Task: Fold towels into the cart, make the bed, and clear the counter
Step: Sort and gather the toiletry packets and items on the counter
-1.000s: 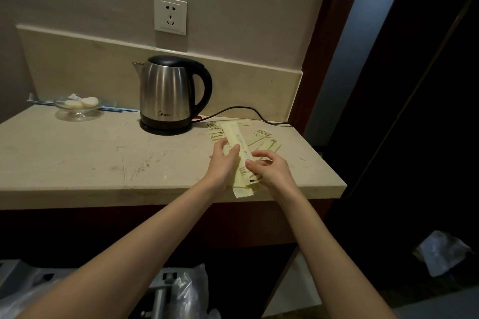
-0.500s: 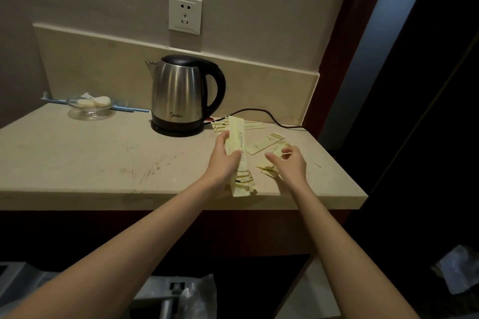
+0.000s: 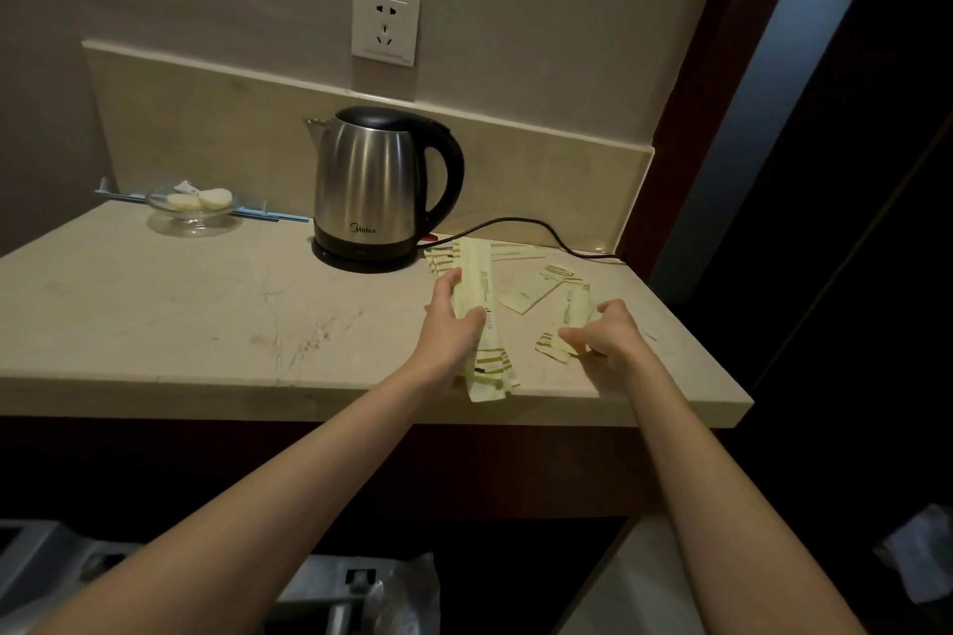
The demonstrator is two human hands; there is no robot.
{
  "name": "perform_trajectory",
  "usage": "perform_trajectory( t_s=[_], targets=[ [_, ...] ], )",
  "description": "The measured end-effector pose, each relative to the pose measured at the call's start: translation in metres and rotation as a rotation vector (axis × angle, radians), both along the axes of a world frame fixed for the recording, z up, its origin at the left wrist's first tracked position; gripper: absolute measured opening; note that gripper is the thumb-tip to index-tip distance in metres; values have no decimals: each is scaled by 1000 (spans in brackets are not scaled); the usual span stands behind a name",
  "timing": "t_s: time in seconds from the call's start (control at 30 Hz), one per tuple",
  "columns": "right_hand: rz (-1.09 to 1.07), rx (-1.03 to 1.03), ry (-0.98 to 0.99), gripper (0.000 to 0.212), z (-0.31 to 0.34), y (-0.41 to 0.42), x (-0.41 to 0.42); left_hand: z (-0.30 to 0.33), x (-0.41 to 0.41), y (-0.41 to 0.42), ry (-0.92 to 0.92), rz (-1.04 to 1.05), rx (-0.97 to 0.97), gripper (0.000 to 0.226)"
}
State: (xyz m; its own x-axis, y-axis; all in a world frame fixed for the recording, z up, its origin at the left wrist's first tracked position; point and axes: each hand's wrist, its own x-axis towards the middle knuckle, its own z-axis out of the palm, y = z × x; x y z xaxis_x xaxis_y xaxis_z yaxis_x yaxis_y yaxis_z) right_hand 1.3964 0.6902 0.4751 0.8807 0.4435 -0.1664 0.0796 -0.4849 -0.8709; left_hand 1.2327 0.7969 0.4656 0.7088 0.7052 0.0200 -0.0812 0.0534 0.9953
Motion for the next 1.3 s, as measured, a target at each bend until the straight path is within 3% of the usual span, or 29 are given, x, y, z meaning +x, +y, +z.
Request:
perform_trajectory(
  t_s=[0.13,0.23,0.33,0.57,0.87,0.97,1.13,1.3],
  targets=[
    [-27,4,9,41,-4,-2,0,-3,-1,-1,-30,-8,9,62],
    [-68,73,-8,29,-8,-8,-1,-1,-5,-3,-3,-6,18,48],
    [-83,150,0,34,-7,-17,-9,-1,-6,-5,36,-4,-16,42],
    [103,310,-13,32,5,-21,-62,3,-5,-16,33,7,-63,42],
    [217,227,-17,29,7,-4,-125,4,-30,-26,-20,78,-58,48],
    [292,169,-52,32,13,7,-150,5,-61,-17,-31,121,-69,65],
    [444,142,15,29,21,37,-220,2,-138,9,-106,160,-97,75],
    [592,195,116,28,9,74,-317,-15,-252,45,-93,169,-185,50]
  ],
)
